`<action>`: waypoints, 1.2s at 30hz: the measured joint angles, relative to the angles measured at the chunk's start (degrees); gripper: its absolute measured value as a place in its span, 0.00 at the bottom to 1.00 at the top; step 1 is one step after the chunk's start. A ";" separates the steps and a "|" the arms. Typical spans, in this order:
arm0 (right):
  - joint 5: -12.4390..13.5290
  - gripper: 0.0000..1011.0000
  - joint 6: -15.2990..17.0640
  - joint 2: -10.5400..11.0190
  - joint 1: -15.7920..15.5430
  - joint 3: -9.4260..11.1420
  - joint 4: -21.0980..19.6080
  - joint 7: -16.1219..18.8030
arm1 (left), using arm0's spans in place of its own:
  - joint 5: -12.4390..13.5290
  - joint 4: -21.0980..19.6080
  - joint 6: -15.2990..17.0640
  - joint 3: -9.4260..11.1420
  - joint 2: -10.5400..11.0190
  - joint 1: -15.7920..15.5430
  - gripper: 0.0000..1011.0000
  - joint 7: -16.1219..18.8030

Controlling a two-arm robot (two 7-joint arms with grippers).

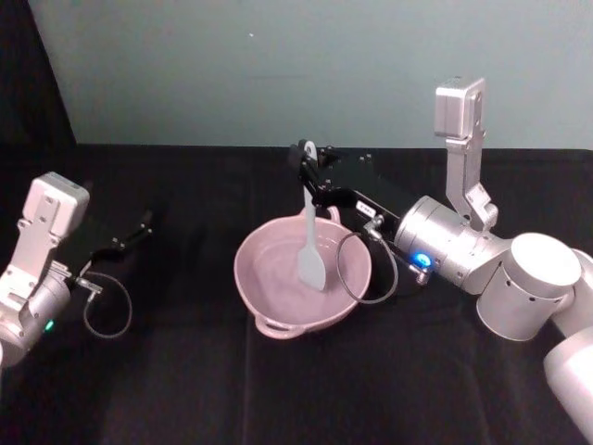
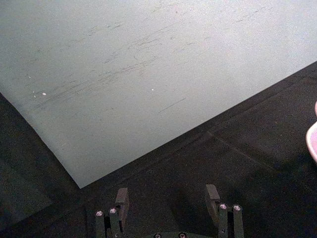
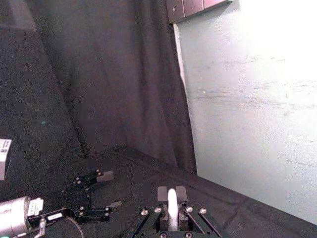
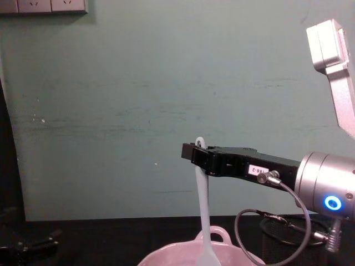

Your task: Use the one hand to pick up the spoon and stir the clear water in the bowl.

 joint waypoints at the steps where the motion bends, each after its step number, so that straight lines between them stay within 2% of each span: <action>1: 0.04 0.11 -0.01 0.05 -0.02 -0.03 -0.04 -0.01 | 0.00 0.00 0.00 0.00 0.00 0.00 1.00 0.00; 10: 0.90 0.11 1.47 0.48 -0.03 0.34 -3.03 -0.86 | 0.00 0.00 0.00 0.00 0.00 0.00 1.00 0.00; 14: 1.96 0.11 3.58 1.05 0.87 1.07 -6.40 -2.01 | 0.00 0.00 0.00 0.00 0.00 0.00 1.00 0.00; 23: 4.31 0.11 7.63 2.30 3.53 1.51 -9.79 -2.85 | 0.00 0.00 0.00 0.00 0.00 0.00 1.00 0.00; 29: 5.17 0.10 9.28 3.07 4.50 1.03 -10.71 -3.95 | 0.00 0.00 0.00 0.00 0.00 0.00 1.00 0.00; 36: 6.04 0.11 9.28 3.66 4.67 0.87 -10.80 -4.61 | 0.00 0.00 0.00 0.00 0.00 0.00 1.00 0.00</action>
